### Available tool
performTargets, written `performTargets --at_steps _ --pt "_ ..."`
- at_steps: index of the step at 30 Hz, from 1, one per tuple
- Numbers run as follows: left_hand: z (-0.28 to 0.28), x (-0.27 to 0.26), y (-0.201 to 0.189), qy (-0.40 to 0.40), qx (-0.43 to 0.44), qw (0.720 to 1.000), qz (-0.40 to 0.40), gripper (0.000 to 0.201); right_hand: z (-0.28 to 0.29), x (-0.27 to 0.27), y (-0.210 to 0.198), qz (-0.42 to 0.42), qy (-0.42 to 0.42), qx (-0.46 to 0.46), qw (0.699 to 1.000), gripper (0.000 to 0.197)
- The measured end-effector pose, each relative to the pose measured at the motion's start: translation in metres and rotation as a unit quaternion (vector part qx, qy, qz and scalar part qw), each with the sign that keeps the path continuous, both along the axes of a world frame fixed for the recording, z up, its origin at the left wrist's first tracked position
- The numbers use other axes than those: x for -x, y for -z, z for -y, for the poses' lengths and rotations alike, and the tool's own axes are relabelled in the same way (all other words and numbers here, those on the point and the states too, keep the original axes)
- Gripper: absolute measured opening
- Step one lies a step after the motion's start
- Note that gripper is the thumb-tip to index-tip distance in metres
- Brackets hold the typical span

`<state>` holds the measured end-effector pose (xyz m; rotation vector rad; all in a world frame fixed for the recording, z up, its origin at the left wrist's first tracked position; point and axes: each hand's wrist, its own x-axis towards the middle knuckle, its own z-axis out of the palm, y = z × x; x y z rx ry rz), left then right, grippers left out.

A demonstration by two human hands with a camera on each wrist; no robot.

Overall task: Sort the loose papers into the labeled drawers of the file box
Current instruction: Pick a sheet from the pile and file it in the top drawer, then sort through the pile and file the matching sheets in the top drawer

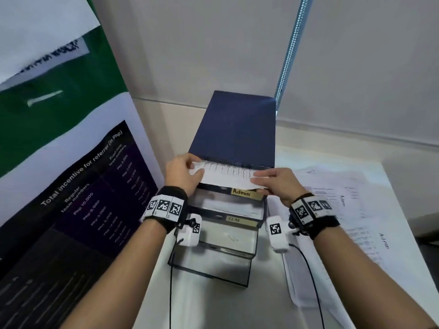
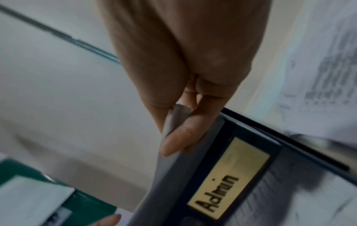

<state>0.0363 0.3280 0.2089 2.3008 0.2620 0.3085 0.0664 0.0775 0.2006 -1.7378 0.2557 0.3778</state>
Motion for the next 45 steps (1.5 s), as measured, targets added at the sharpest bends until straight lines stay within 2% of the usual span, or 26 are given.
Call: performTargets --at_steps 2,4,10,12,14,16,18,20,22,23,26,28,29,31,32,34,35,36,37,38,40,41,43,45 --pt "0.005 -0.012 0.004 -0.001 -0.038 0.999 -0.037 0.012 -0.001 -0.009 0.005 0.023 -0.027 0.082 0.996 0.02" --pt "0.009 -0.022 0.008 0.005 -0.084 0.994 -0.064 0.015 -0.002 -0.015 0.006 0.036 -0.054 0.116 0.991 0.02" --pt "0.019 -0.042 0.018 0.111 -0.181 0.966 -0.149 0.036 0.036 -0.004 0.016 0.072 -0.046 0.052 0.995 0.018" --pt "0.022 -0.045 0.019 0.118 -0.198 0.962 -0.145 0.034 0.064 0.003 0.028 0.066 -0.026 0.047 0.996 0.018" --pt "0.027 -0.047 0.019 0.094 -0.129 0.983 -0.096 0.022 0.094 0.011 0.042 0.044 0.002 0.053 0.998 0.021" --pt "0.028 -0.048 0.019 0.034 0.01 0.999 -0.041 0.015 0.115 0.019 0.054 0.037 0.014 0.065 0.997 0.025" --pt "0.028 -0.044 0.014 -0.002 0.126 0.992 -0.014 0.017 0.118 0.024 0.056 0.085 0.011 0.077 0.993 0.032" --pt "0.028 -0.04 0.011 -0.01 0.161 0.987 -0.013 0.014 0.106 0.026 0.05 0.192 -0.021 0.12 0.974 0.054" --pt "0.025 -0.036 0.014 -0.011 0.117 0.993 -0.032 0.012 0.085 0.023 0.039 0.294 -0.084 0.171 0.937 0.068" --pt "0.024 -0.033 0.018 -0.011 0.076 0.996 -0.05 0.011 0.071 0.02 0.033 0.333 -0.119 0.193 0.915 0.066" --pt "0.02 -0.028 0.025 0.018 -0.029 0.996 -0.085 0.016 0.028 0.003 0.026 0.401 -0.195 0.268 0.854 0.04" --pt "0.023 -0.027 0.025 0.067 -0.089 0.989 -0.1 0.029 0.006 -0.01 0.03 0.397 -0.231 0.348 0.817 0.028" --pt "0.025 -0.028 0.026 0.095 -0.138 0.978 -0.121 0.041 -0.002 -0.015 0.033 0.381 -0.25 0.389 0.801 0.031" --pt "0.029 -0.03 0.031 0.127 -0.278 0.936 -0.173 0.062 -0.009 -0.021 0.038 0.346 -0.291 0.447 0.772 0.052" --pt "0.031 -0.031 0.033 0.124 -0.341 0.912 -0.192 0.067 -0.011 -0.022 0.04 0.335 -0.307 0.461 0.762 0.06" --pt "0.031 -0.033 0.033 0.119 -0.4 0.885 -0.208 0.072 -0.011 -0.019 0.039 0.346 -0.333 0.464 0.744 0.066" --pt "0.032 -0.034 0.031 0.129 -0.415 0.873 -0.219 0.071 -0.009 -0.016 0.039 0.364 -0.333 0.451 0.744 0.067" --pt "0.034 -0.035 0.029 0.142 -0.429 0.862 -0.229 0.066 -0.004 -0.012 0.038 0.382 -0.318 0.425 0.757 0.066" --pt "0.035 -0.037 0.027 0.152 -0.433 0.856 -0.237 0.06 0.006 -0.007 0.038 0.398 -0.287 0.384 0.782 0.062" --pt "0.038 -0.037 0.026 0.153 -0.423 0.863 -0.229 0.054 0.021 0.001 0.039 0.41 -0.241 0.337 0.813 0.058" --pt "0.05 -0.036 0.024 0.141 -0.379 0.901 -0.158 0.039 0.063 0.018 0.048 0.4 -0.111 0.265 0.87 0.048" --pt "0.06 -0.032 0.024 0.138 -0.345 0.923 -0.098 0.03 0.09 0.028 0.06 0.369 -0.045 0.255 0.892 0.041" --pt "0.089 -0.022 0.024 0.152 -0.26 0.953 0.017 0.016 0.154 0.046 0.101 0.238 0.051 0.324 0.914 0.031" --pt "0.126 -0.014 0.027 0.194 -0.185 0.96 0.085 0.012 0.213 0.065 0.149 0.014 0.045 0.438 0.898 0.038"
